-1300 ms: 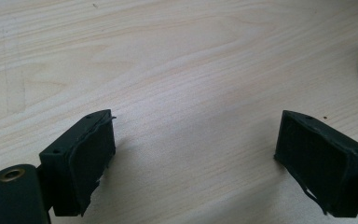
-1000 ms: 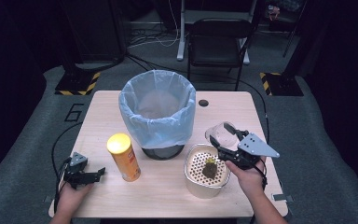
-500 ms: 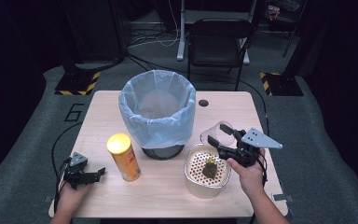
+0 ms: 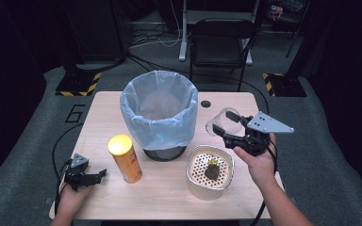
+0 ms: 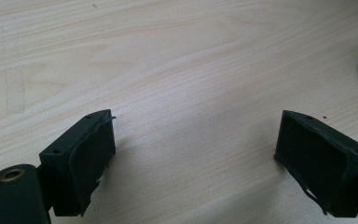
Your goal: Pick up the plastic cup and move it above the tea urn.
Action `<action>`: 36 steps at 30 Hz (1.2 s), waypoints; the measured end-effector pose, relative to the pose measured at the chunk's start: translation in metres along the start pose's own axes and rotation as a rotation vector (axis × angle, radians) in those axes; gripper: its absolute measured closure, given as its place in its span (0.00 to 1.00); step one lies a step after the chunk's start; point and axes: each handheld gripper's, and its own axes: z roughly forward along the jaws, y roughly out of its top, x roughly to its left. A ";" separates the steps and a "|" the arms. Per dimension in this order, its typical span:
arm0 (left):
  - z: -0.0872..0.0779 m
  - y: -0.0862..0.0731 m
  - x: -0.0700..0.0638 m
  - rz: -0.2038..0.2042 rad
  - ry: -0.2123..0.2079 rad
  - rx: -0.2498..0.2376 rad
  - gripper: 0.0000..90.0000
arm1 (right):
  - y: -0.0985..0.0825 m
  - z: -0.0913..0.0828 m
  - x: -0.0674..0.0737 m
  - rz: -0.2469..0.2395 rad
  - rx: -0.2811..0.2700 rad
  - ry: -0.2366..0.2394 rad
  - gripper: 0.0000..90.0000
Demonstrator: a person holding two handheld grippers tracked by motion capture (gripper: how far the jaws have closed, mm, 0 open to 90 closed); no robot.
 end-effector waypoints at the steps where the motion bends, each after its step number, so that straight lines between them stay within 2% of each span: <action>1: 0.000 0.000 0.000 0.002 -0.002 0.006 0.13 | 0.004 0.000 0.000 -0.002 -0.001 0.002 0.38; 3: 0.000 0.000 0.000 -0.001 0.000 -0.003 0.13 | 0.014 0.001 0.000 -0.019 -0.003 0.004 0.38; 4: -0.001 0.000 0.000 0.003 -0.007 0.013 0.13 | 0.022 0.002 0.000 -0.029 0.002 0.008 0.38; 9: -0.001 0.000 0.000 0.003 -0.007 0.012 0.13 | 0.036 0.006 -0.001 -0.055 0.007 0.009 0.38; 11: 0.000 0.000 0.000 0.000 0.000 -0.004 0.13 | 0.044 0.010 -0.003 -0.051 0.006 0.001 0.39; 19: 0.000 0.000 -0.001 -0.008 -0.006 0.003 0.13 | 0.068 0.025 -0.006 -0.052 0.009 0.004 0.38; 28: 0.000 0.000 -0.001 -0.006 -0.005 0.000 0.13 | 0.082 0.045 -0.006 -0.066 0.020 -0.001 0.38; 32: 0.000 0.000 -0.001 -0.009 -0.006 0.003 0.13 | 0.088 0.061 -0.007 -0.040 0.008 0.012 0.38; 36: 0.000 0.000 -0.001 -0.005 -0.004 -0.002 0.13 | 0.093 0.070 -0.005 -0.050 0.012 0.012 0.38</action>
